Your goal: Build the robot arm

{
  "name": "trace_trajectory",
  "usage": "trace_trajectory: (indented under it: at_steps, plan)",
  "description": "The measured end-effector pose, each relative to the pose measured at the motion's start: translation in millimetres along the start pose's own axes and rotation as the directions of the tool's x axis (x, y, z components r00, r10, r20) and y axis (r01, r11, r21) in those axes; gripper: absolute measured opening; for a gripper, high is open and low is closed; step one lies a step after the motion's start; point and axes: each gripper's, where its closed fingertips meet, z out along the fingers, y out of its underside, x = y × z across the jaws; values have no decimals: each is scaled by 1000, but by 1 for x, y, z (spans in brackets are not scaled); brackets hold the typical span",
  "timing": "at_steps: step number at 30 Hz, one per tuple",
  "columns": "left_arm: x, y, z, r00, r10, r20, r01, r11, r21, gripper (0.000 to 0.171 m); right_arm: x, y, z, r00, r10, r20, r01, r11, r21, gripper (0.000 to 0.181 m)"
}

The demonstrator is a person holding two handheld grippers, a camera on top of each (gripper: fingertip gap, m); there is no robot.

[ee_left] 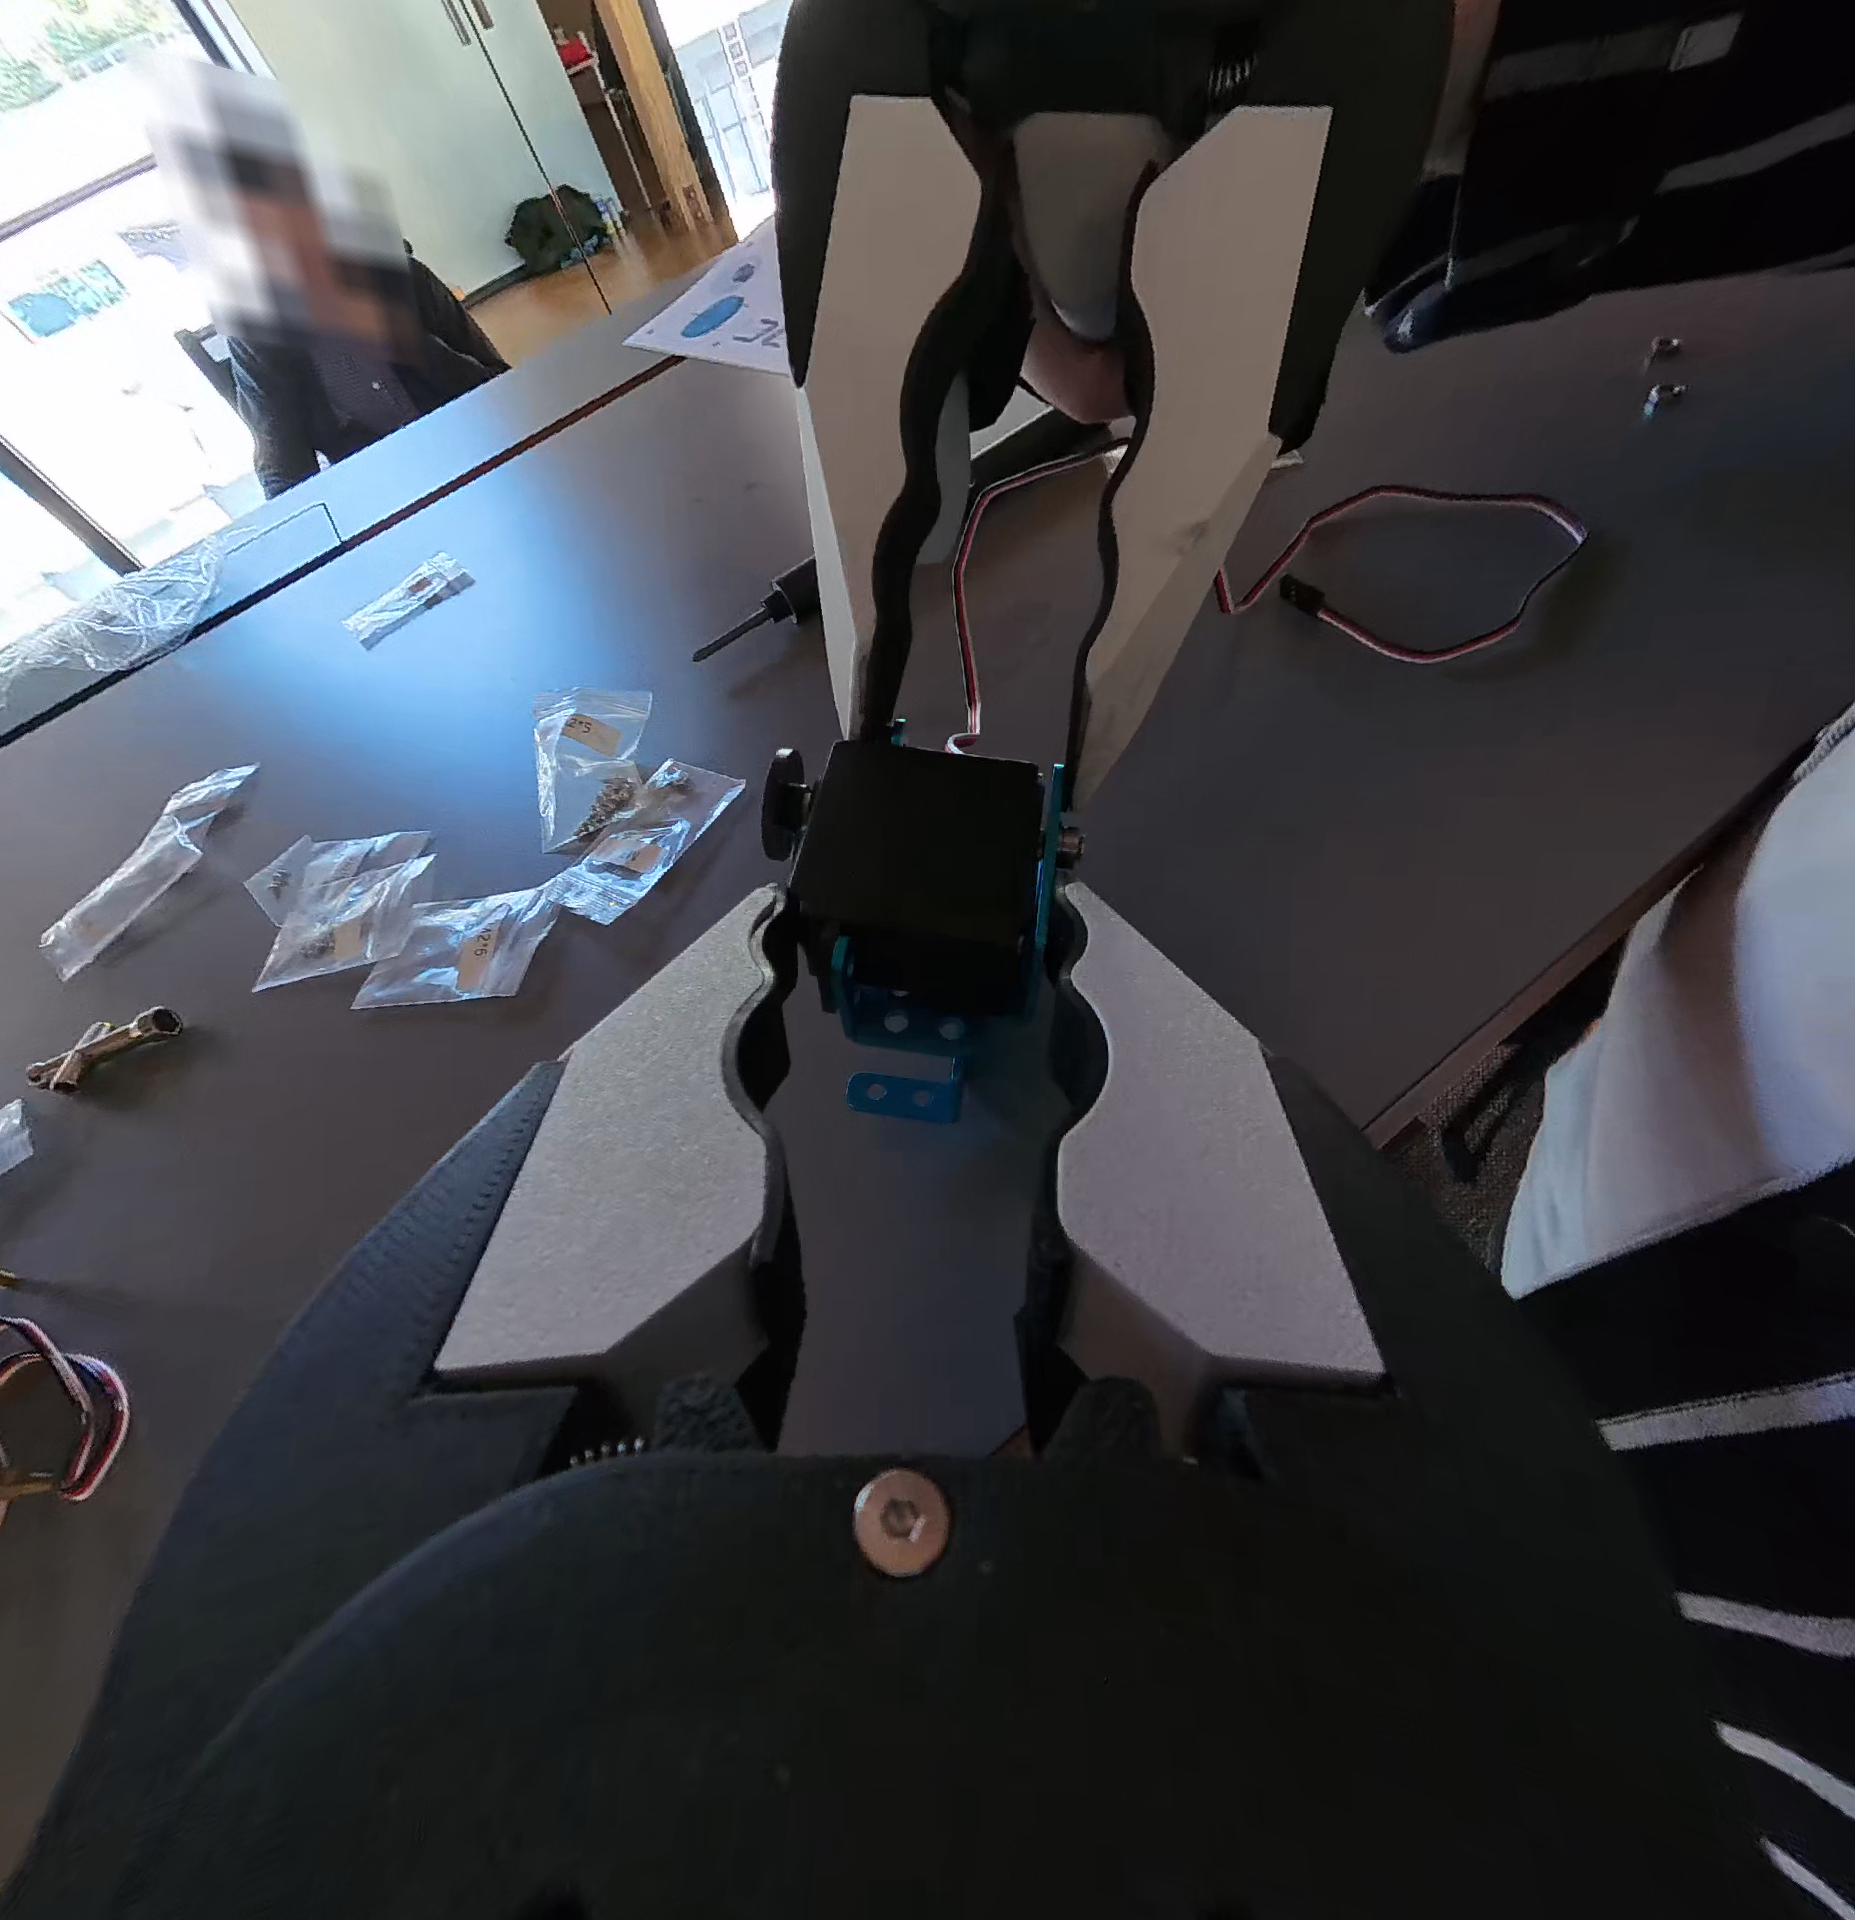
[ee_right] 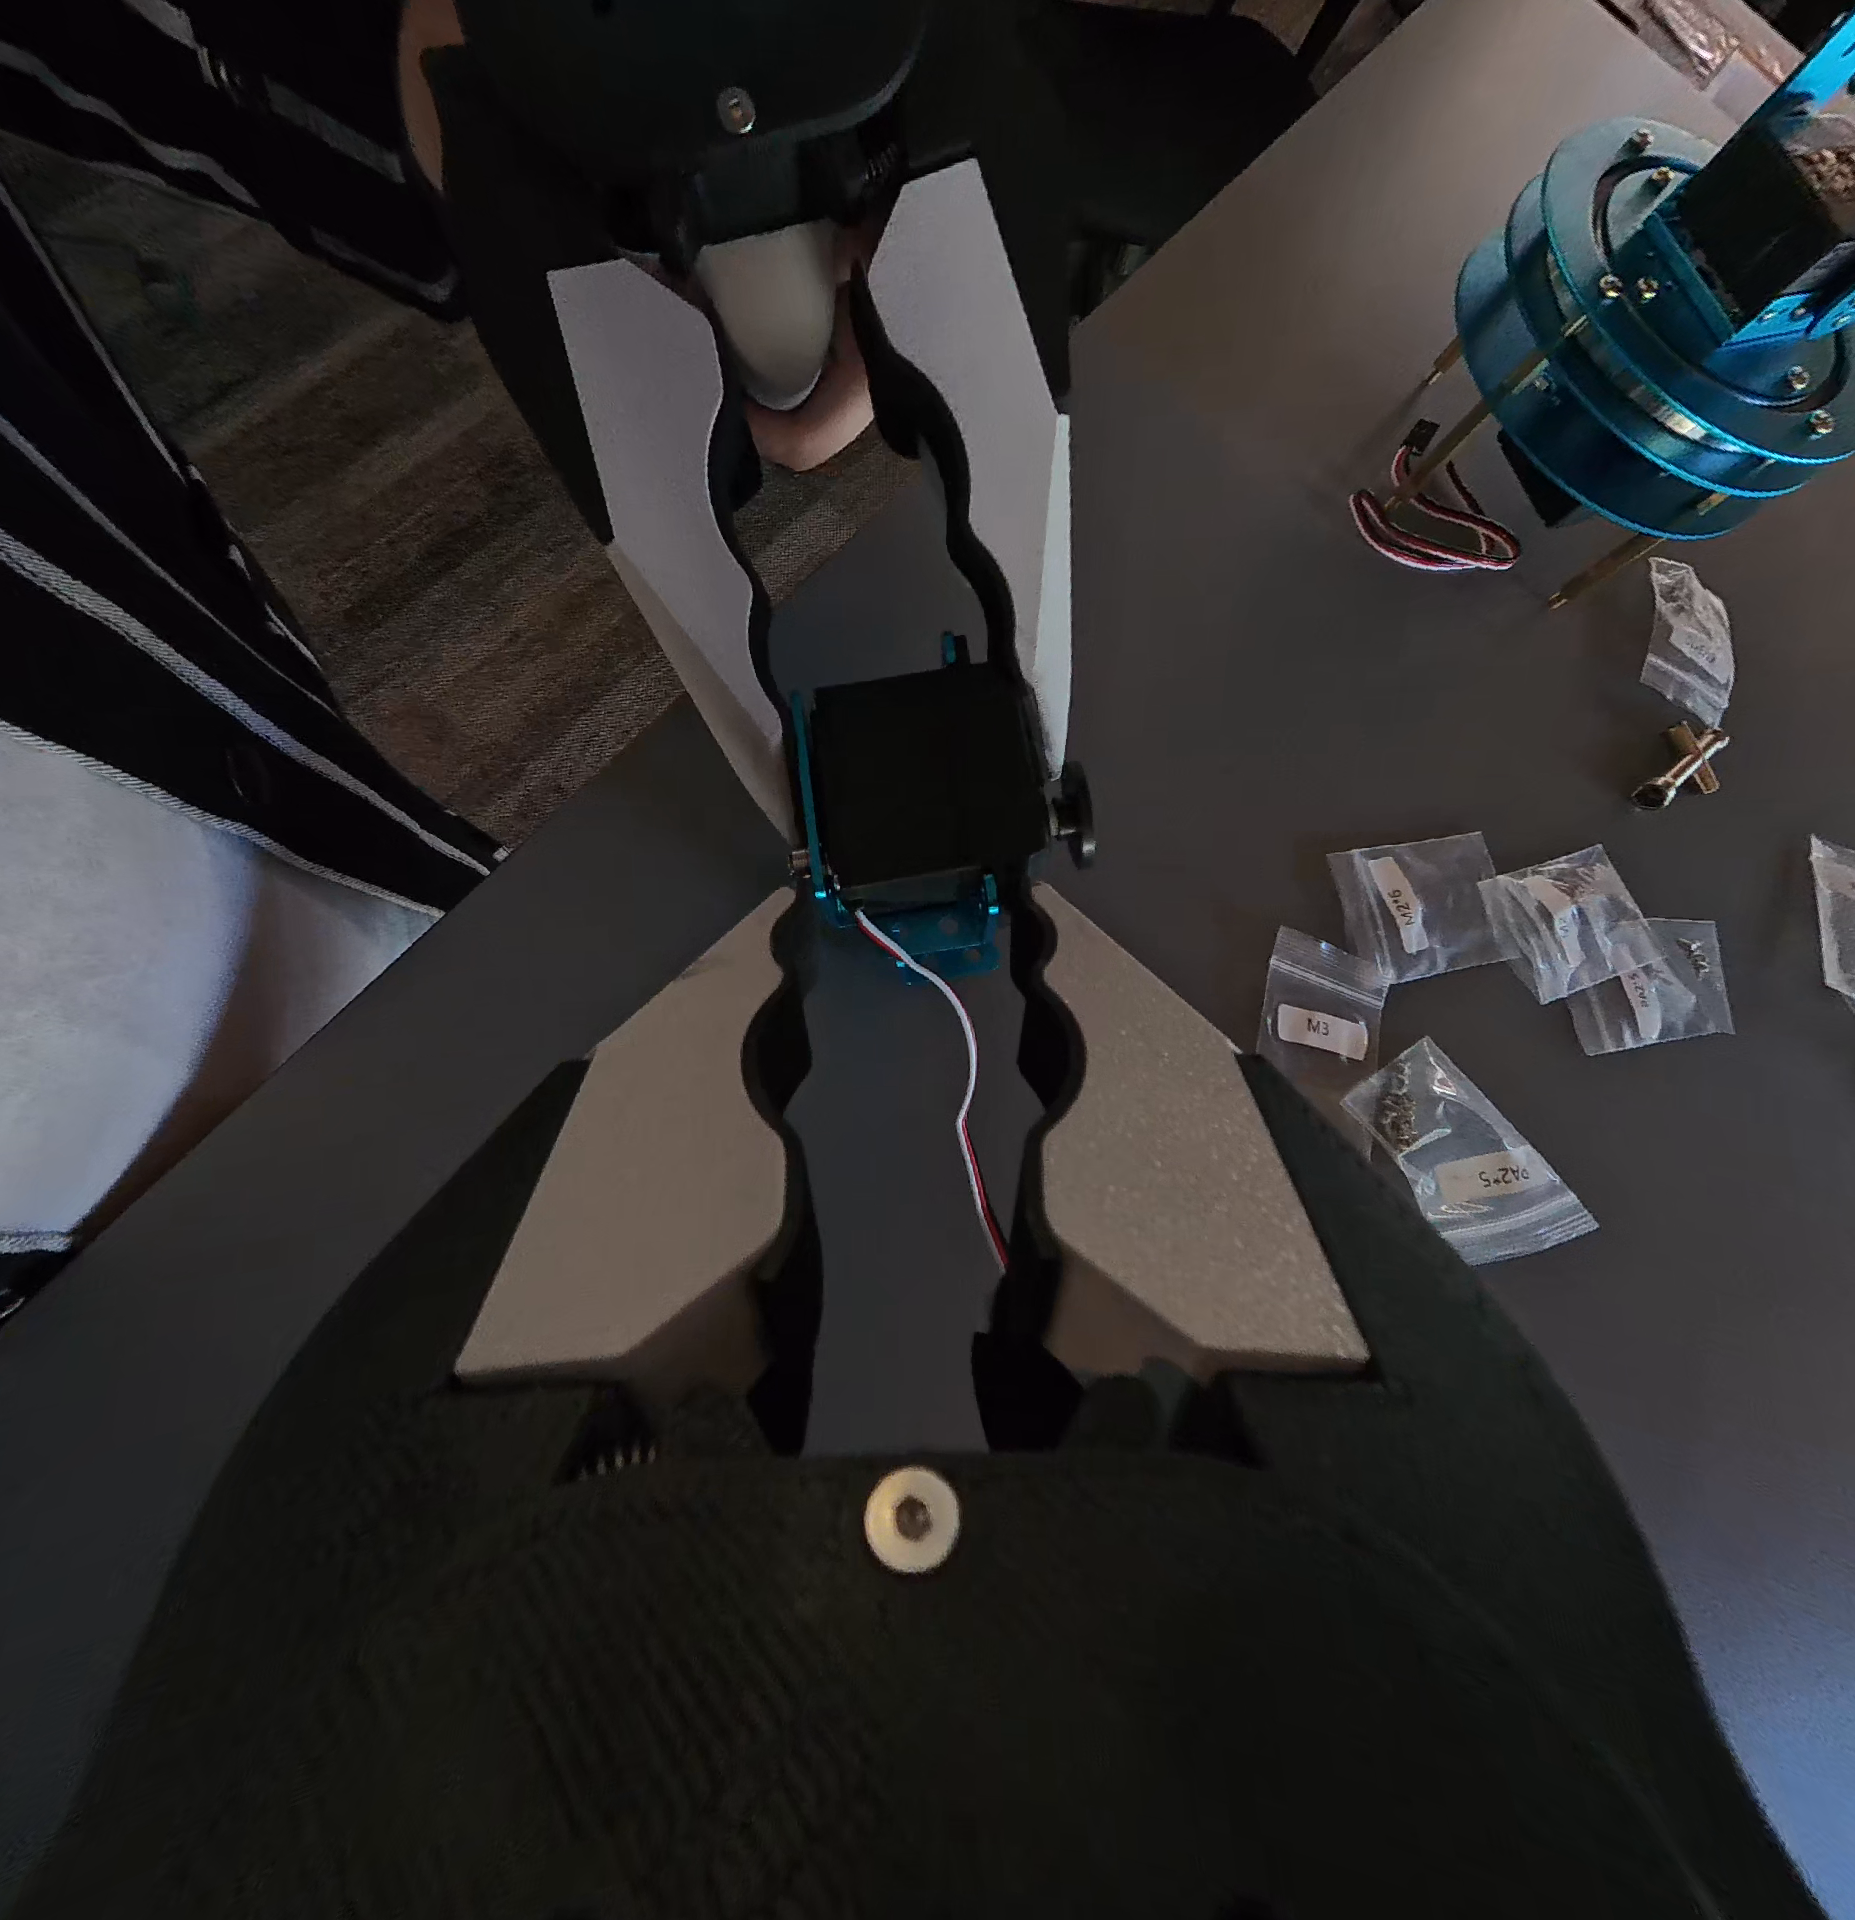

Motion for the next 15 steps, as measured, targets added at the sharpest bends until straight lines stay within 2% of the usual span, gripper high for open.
trace_trajectory:
  at_steps: [8,15]
  plan:
    - [-2,-1,3,1000,-12,22,12,1000,14,46,2,2,-2,1000,10,-2,-10,1000,3,36]
    - [-5,-2,-1,999,-38,-10,38,999,13,46,6,2,0,1000,1,-4,-1,1000,-12,36]
